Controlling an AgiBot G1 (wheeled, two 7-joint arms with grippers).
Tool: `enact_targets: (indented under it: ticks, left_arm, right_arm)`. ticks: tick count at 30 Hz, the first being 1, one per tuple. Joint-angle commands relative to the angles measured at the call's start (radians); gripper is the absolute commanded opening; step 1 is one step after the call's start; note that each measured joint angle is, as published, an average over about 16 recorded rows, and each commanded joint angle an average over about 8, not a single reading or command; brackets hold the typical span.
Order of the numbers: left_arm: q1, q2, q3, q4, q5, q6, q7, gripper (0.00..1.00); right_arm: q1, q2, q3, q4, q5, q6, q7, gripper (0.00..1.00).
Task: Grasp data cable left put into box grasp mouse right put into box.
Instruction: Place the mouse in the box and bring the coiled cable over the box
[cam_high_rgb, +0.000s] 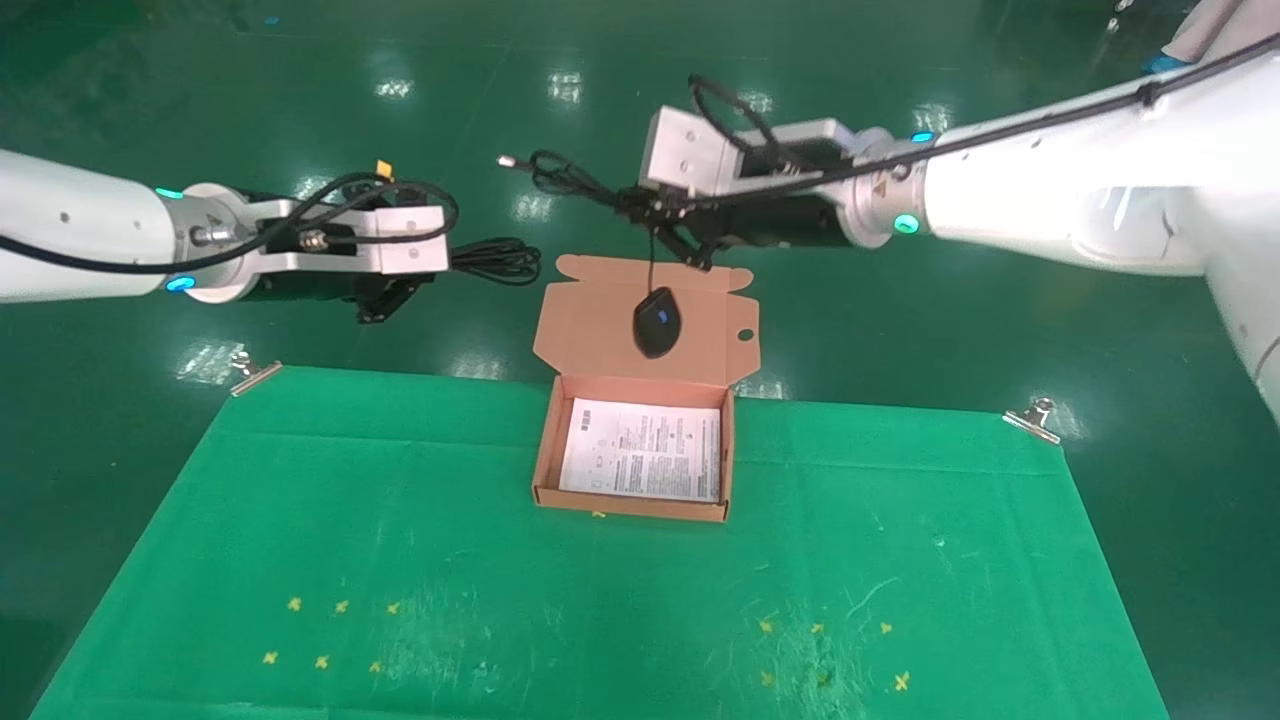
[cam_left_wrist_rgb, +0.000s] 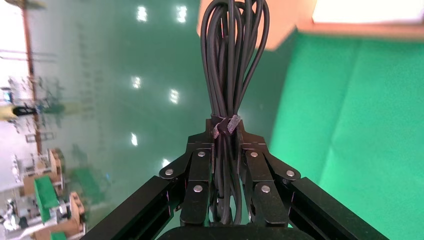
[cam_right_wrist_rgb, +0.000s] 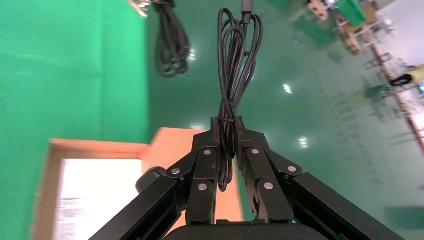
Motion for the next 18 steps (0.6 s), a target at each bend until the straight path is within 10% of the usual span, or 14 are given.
enact_targets:
  ticks: [1, 18]
  left_arm:
    - [0.003, -0.003, 0.007, 0.002, 0.022, 0.004, -0.012, 0.00]
    - [0.017, -0.036, 0.040, -0.029, 0.209, 0.087, -0.216, 0.00]
  right_arm:
    - [-0.018, -0.003, -0.004, 0.018, 0.004, 0.000, 0.011, 0.00]
    - [-0.121, -0.017, -0.127, 0.133, 0.039, 0.104, 0.120, 0.00]
